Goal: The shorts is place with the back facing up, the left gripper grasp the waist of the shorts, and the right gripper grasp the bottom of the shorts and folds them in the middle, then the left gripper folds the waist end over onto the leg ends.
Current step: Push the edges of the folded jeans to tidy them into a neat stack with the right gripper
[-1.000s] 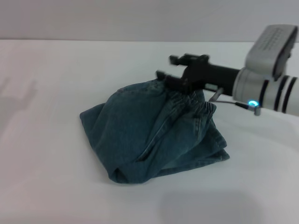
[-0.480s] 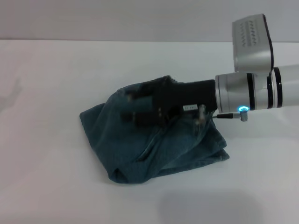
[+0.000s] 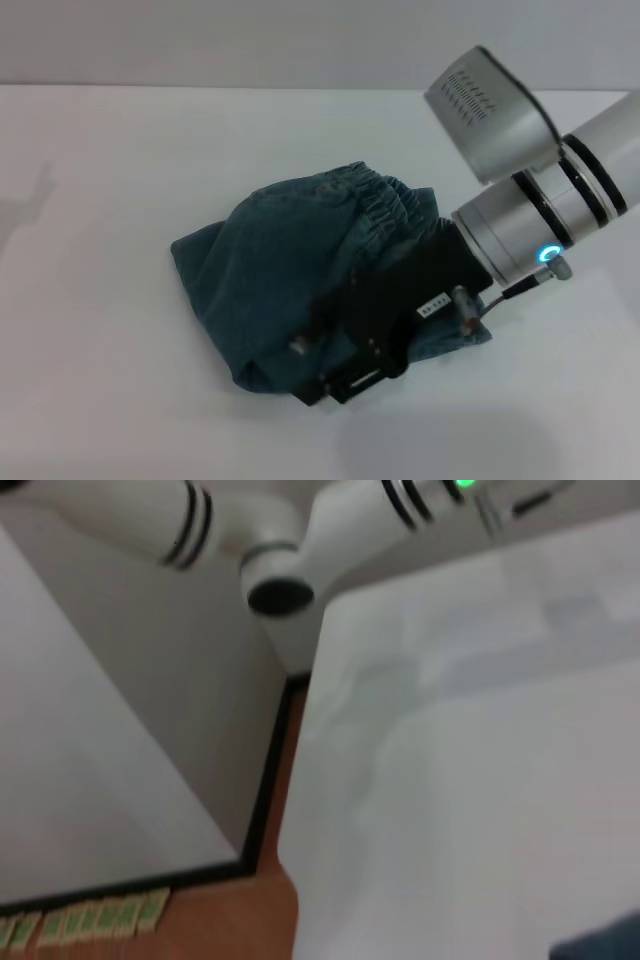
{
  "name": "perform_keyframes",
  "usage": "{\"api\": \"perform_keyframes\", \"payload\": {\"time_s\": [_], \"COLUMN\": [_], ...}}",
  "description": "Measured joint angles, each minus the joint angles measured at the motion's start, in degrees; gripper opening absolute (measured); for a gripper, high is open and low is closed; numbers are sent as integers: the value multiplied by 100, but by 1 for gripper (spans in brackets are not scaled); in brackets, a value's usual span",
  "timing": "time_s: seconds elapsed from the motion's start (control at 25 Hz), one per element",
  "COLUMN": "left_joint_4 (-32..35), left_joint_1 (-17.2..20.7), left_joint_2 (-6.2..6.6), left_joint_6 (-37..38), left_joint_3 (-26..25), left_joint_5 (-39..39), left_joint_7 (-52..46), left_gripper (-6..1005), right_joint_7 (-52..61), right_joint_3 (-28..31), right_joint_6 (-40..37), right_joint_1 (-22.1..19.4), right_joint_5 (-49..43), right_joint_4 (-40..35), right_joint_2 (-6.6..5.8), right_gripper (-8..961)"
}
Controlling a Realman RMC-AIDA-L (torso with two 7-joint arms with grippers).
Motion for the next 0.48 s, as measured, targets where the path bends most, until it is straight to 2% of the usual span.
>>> {"api": "perform_keyframes", "payload": {"time_s": [0.2,0.48], "left_joint_4": [-61,-128], "left_joint_1": [-72,-119], "left_joint_2": [0,-1], "left_joint_6": [-34,-49], "left_joint_3": [-4,-7], "left_joint_5": [0,1], "left_joint_7": [2,2], "left_gripper": [825,825], "right_joint_7": [137,140], "right_joint_3": [-46,-355], "right_joint_6": [154,531], "right_joint_1": [146,273], "right_joint_5": [-353,-344], "right_joint_4": [133,355], "right_joint_2": [22,46], "right_gripper": [590,590]}}
